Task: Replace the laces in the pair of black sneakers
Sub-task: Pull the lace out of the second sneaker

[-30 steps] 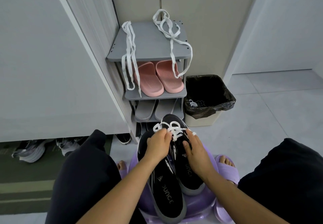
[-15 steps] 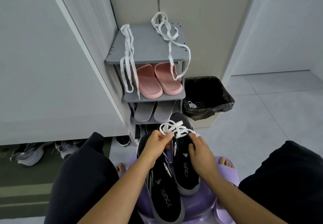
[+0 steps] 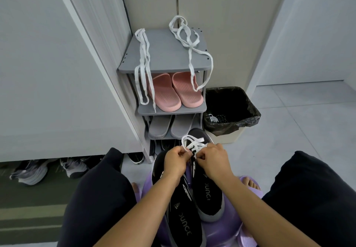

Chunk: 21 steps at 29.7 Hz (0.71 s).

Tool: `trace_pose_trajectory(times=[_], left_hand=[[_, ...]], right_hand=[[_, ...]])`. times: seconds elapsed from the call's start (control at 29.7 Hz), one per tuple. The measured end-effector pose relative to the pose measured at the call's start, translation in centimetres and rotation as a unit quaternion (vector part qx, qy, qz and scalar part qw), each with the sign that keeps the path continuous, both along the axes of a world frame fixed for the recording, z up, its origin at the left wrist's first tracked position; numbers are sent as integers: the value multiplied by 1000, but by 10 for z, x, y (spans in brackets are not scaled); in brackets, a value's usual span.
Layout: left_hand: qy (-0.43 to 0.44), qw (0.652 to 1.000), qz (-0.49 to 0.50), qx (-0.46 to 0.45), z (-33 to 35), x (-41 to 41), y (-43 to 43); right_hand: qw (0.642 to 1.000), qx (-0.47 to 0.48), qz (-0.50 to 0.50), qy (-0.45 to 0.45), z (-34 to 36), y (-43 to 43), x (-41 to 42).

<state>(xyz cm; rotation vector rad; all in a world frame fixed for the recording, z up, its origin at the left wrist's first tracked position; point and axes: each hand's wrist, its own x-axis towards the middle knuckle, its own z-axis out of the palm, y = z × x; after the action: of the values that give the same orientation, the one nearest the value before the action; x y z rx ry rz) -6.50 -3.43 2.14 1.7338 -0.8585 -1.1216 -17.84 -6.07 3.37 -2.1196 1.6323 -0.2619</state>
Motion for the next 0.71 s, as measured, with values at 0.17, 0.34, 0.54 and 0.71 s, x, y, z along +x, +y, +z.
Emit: trace_pose_trajectory(times=[0.17,0.34,0.54,0.71], left_hand=[[28,999,30,0,-4,0,3],[80,997,12,2,-3,4,5],[104,994,22,2,-3,3,5],[88,996,5,-8,2,2,8]], right_hand=[[1000,20,9,18,-2,-1,4],[991,75,-29,-109,-1,-1,3],[971,88,-75,-209,-1,1,-4],[982,19,-33,-184,-3,1,-7]])
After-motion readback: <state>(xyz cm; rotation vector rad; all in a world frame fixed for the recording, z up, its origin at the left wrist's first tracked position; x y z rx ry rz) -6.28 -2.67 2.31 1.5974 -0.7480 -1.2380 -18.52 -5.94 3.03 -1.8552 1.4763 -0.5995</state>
